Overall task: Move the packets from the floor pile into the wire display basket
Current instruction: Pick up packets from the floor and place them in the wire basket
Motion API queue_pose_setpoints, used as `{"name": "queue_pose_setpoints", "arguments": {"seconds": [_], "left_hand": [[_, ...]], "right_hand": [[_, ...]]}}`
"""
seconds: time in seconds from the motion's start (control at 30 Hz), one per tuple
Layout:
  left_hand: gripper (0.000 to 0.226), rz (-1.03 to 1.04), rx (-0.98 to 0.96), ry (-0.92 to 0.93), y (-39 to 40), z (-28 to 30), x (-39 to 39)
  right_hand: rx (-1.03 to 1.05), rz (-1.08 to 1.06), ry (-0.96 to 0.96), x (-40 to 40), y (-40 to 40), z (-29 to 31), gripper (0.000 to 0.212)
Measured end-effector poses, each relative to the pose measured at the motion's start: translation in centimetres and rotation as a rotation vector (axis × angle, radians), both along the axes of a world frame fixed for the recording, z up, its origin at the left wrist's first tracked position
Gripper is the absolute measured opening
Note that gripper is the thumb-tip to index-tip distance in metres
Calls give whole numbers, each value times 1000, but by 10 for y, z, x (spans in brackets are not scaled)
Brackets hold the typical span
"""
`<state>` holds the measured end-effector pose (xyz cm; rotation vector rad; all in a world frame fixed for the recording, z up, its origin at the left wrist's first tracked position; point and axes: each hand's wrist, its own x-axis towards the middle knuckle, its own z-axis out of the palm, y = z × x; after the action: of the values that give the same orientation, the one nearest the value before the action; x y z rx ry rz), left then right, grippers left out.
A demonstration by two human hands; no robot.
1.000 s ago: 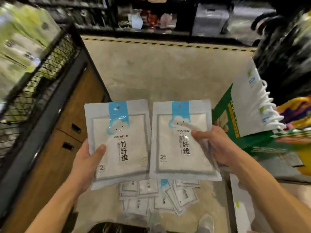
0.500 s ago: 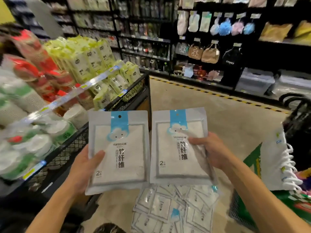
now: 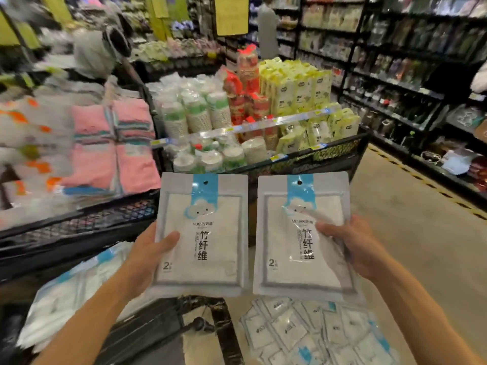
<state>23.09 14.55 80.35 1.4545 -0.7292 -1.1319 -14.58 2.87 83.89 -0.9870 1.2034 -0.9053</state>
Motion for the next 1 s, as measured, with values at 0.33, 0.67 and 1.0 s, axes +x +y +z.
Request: {"name": "queue_pose_setpoints", "arguments": {"seconds": [0.33, 0.67, 1.0], "left_hand": [[37, 343, 30, 78, 133, -23, 130], [61, 491, 79, 144, 260, -49, 262], [47, 665, 122, 201, 278, -83, 331]], "right_hand": [[-37, 383, 44, 184, 24, -9, 24], [110, 582, 50, 377, 75, -45, 26], [186, 652, 93, 493, 67, -92, 28]]}}
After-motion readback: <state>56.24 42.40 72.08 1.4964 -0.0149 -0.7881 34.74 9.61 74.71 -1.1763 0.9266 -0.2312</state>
